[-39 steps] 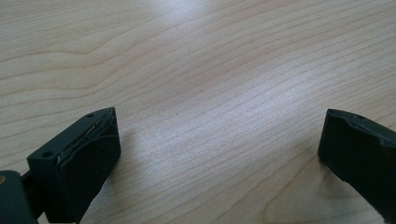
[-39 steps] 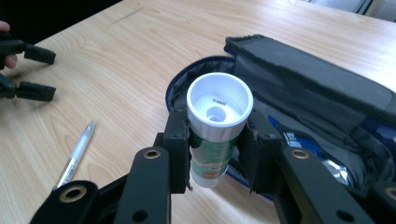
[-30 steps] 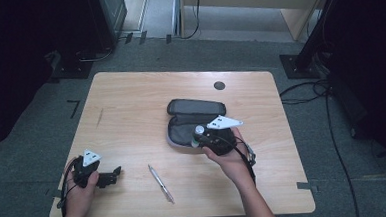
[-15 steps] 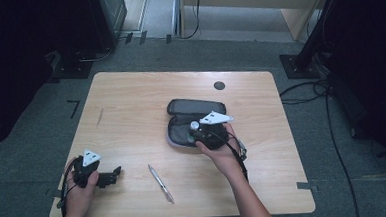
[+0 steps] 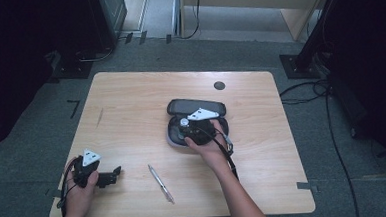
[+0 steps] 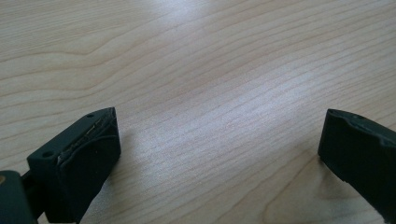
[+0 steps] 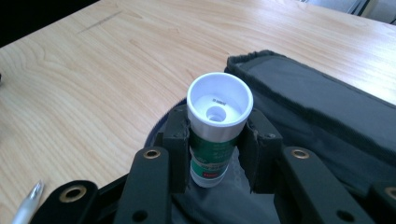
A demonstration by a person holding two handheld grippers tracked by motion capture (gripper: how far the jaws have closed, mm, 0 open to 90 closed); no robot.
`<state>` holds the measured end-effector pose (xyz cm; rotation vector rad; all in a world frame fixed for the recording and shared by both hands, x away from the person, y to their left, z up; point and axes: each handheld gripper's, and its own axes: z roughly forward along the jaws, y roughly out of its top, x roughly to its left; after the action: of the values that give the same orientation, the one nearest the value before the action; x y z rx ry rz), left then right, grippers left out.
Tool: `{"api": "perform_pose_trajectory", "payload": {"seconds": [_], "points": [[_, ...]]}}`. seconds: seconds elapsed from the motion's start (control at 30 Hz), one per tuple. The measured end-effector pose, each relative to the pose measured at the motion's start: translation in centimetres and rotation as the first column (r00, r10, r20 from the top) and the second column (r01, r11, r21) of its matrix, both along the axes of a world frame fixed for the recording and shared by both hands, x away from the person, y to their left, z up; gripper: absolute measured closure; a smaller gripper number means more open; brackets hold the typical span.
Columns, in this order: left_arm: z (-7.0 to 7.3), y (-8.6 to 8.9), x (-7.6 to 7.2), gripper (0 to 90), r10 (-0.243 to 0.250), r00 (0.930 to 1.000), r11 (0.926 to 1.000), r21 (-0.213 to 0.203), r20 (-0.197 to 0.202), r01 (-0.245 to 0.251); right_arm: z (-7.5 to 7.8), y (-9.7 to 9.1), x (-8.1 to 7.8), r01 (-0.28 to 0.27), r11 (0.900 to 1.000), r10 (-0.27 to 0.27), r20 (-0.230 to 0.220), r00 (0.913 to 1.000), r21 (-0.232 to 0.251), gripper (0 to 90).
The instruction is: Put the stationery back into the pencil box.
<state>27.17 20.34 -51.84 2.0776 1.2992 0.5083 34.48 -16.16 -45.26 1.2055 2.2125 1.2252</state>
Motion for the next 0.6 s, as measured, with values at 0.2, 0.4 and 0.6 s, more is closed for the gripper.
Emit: {"api": "perform_pose_trajectory", "payload": {"seconds": [0.2, 0.4, 0.6], "points": [[0.0, 0.0, 0.0, 0.0, 0.000, 1.0000, 1.0000, -0.003, 0.000, 0.000, -0.4, 1.2, 0.9, 0.001, 1.0000, -0.001, 0.027, 0.9996, -0.006, 66.7], [0.0, 0.0, 0.0, 0.0, 0.000, 1.0000, 1.0000, -0.005, 0.000, 0.000, -1.6, 1.4, 1.3, 0.014, 0.9999, -0.014, 0.022, 0.9997, -0.007, 66.7], [0.0, 0.0, 0.0, 0.0, 0.000, 1.0000, 1.0000, -0.002, 0.001, 0.000, -1.8, 0.9, 0.9, 0.016, 0.9998, -0.016, 0.013, 0.9998, 0.012, 66.7]]}}
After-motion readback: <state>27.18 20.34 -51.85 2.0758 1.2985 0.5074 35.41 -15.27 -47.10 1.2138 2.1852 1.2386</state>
